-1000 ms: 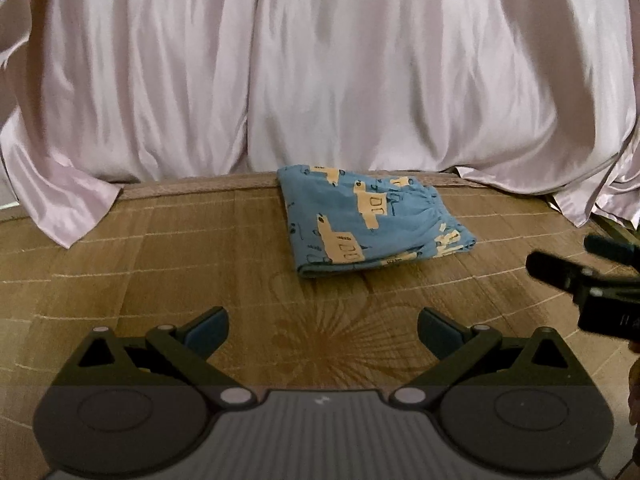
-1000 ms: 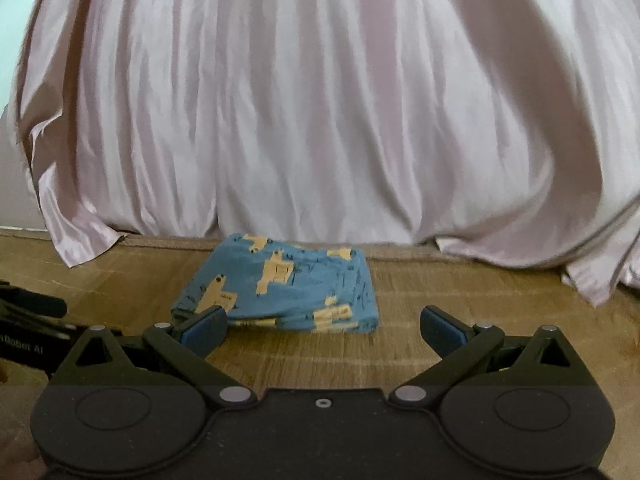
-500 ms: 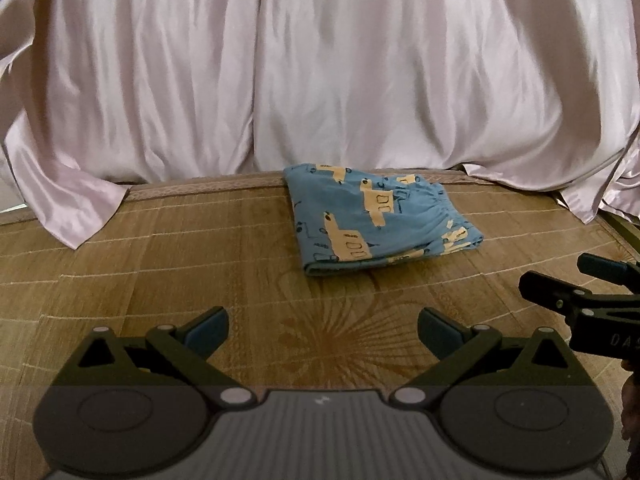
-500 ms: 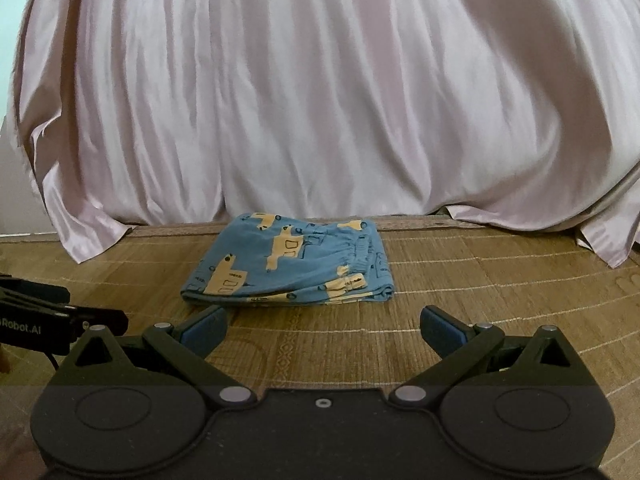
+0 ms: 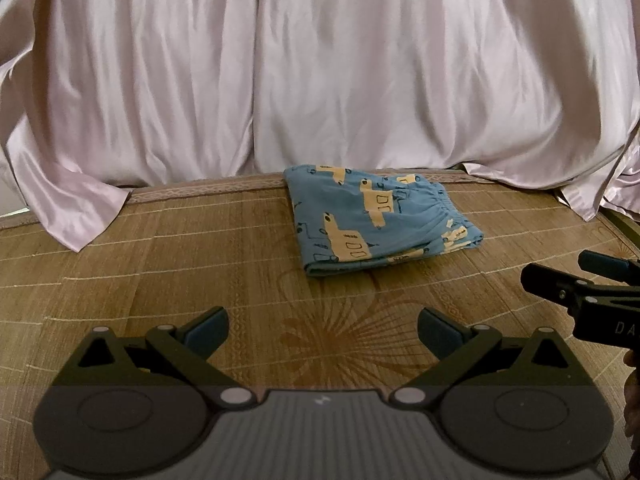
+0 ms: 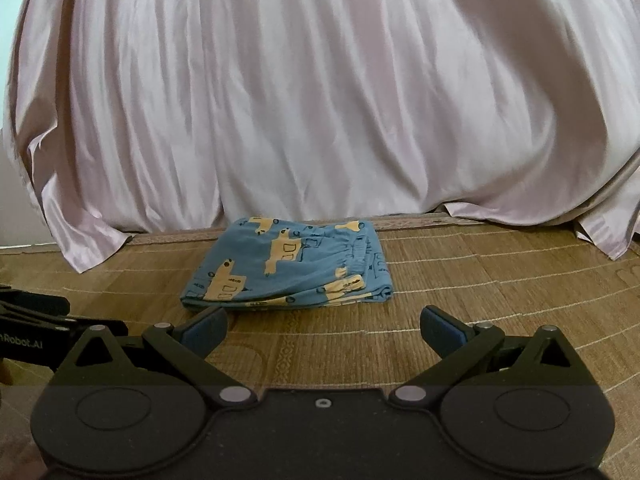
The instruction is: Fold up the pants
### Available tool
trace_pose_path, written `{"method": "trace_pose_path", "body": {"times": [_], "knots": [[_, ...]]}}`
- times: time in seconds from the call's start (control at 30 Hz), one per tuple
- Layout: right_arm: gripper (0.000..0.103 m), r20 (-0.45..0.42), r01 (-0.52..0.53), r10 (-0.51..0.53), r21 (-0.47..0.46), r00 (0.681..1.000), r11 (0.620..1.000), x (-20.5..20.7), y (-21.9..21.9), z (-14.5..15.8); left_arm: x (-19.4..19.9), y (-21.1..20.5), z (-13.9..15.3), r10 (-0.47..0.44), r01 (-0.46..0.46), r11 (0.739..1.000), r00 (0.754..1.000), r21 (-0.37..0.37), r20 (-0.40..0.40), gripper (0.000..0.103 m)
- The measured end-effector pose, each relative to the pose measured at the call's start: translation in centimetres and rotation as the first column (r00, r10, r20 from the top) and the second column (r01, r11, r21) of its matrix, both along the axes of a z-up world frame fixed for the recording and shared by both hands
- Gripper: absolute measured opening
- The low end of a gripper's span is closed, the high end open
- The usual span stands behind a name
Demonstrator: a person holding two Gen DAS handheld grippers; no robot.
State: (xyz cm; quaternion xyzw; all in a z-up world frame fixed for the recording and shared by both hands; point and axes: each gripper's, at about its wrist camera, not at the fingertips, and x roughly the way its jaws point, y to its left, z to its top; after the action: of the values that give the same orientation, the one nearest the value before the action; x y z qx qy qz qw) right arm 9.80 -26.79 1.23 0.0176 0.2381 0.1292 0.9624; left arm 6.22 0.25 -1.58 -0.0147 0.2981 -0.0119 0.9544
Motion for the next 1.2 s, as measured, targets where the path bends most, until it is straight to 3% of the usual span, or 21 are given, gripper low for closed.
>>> {"method": "trace_pose_path", "body": {"times": [1.2], "knots": [[0.102,-0.010,-0.010,0.009,-0.011,1.000,1.000,-0.17,0.21,-0.34,-0.41,0.14,-0.08,0.003,-0.003,1.000,1.000,0.001,-0.007,0.103]]}}
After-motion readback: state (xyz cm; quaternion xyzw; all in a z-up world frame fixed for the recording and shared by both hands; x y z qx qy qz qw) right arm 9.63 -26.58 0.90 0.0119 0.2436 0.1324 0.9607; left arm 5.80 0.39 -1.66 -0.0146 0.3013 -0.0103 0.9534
